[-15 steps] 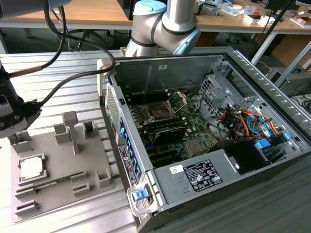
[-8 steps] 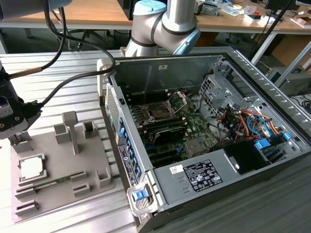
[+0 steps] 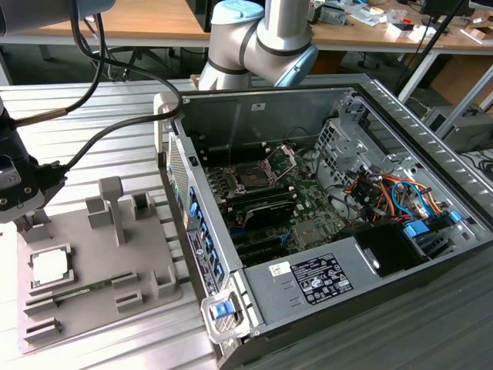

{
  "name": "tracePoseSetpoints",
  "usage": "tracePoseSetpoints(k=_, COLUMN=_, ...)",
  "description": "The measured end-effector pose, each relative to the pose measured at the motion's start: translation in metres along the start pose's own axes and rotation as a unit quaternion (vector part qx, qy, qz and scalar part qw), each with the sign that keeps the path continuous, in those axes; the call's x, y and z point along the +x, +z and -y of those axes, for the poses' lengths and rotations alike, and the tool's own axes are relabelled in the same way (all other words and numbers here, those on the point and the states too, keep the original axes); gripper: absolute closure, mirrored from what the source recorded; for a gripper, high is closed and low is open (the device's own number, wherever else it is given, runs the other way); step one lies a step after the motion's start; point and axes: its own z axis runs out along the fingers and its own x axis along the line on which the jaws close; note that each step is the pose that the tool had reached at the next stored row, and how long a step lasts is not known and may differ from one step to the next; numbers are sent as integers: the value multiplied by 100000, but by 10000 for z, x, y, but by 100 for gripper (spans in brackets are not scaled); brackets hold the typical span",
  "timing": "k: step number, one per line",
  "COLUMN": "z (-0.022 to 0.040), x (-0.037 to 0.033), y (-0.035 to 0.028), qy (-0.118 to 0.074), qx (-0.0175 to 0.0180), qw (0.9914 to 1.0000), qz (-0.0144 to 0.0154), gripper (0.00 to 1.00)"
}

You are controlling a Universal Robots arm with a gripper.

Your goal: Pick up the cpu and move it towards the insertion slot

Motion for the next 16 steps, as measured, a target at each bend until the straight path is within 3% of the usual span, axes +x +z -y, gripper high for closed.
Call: tracePoseSetpoints(k=16, z=18, x=0, y=37, qy=0, qx=-1, qw=100000, qz=1, gripper=89)
